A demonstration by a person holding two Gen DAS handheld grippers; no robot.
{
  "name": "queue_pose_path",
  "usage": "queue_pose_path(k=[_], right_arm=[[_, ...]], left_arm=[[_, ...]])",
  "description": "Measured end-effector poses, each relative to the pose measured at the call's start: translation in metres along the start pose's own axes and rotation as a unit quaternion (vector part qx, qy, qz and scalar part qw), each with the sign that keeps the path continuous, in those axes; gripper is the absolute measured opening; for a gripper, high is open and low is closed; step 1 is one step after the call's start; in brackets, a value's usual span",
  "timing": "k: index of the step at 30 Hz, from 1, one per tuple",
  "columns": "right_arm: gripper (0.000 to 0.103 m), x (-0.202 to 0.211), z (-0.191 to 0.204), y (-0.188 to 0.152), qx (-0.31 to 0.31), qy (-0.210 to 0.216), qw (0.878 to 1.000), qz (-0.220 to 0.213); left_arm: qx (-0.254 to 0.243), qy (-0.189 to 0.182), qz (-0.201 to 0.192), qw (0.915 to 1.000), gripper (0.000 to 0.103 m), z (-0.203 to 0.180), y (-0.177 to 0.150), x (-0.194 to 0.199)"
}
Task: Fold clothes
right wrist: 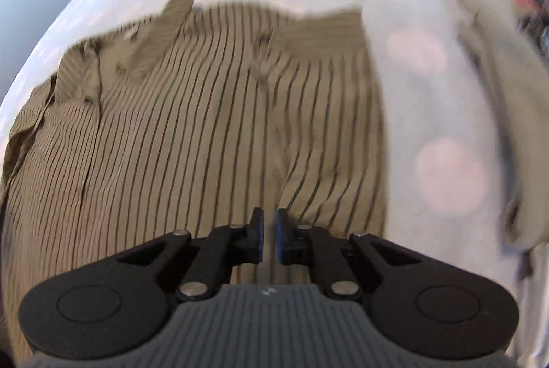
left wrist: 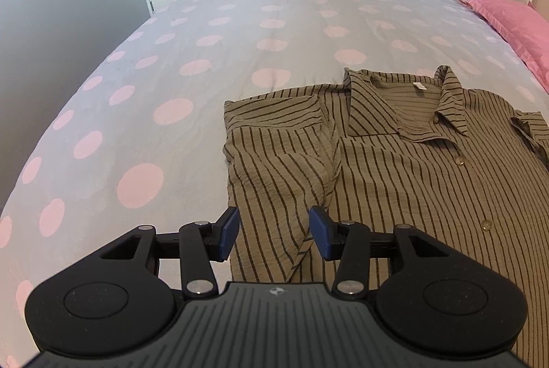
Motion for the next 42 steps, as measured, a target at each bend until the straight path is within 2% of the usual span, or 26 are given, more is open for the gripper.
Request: queue_pose_path(k=[5,9,13,17,21,26,32,35,38,42], right_arm=[[0.007,-0.015,-0.015,0.031,-0.018,-0.052,0.998,-0.03],[0.007,-0.05,-0.023,0.045,-0.029,-0.086,0.996,-0.003],[0.007,-0.059,-0.023,0.044,-0.016,-0.09,0.996,0.005],[0.01,-0.033,-0.03,0.036,-0.031,-0.063,0.998,-0.002],[0.008,-0.015,-0.041,0.007,-0.039,-0.066,0.997,0.023],[0.007,0.004,-0.055,-0.047,-0.052,-0.061,0.995,0.058],[0.009,0.047,-0.065,-0.091,-0.097,-0.052,0.993,0.051],[0.018,0.07,-0.071,-0.117,-0.117,-0.061,0.99,0.048],[0.02,0.088,-0.077,-0.139,-0.147,-0.06,0.986,0.051],[0.021,0.108,-0.074,-0.156,-0.164,-0.051,0.984,0.037]], left_arm=[[0.003,0.005,0.015,0.9999,0.044,0.004,-0.006,-0.006],[-0.005,0.013,0.029,0.9995,0.044,0.006,-0.011,-0.014],[-0.003,0.015,0.04,0.9991,0.044,0.01,-0.013,-0.021],[0.0,0.015,0.043,0.999,0.044,0.012,-0.013,-0.022],[0.003,0.013,0.039,0.9992,0.044,0.01,-0.013,-0.016],[0.0,0.006,0.04,0.9992,0.044,0.003,-0.016,-0.004],[-0.017,0.018,0.048,0.9985,0.044,-0.002,-0.028,0.014],[-0.013,0.009,0.056,0.9983,0.044,-0.005,-0.033,0.026],[-0.039,0.024,0.067,0.9967,0.044,-0.01,-0.046,0.037],[-0.073,0.047,0.06,0.9944,0.044,-0.01,-0.064,0.043]])
Point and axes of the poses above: each gripper's, at about its wrist camera, not at the fingertips, and x roughly against the way its jaws point, z to its left, y to its top, the point moved 4 cm from there along -x, roughly the way its jaws point, and after that the axes turned 3 degrees about -x, right-handed, at the moved point
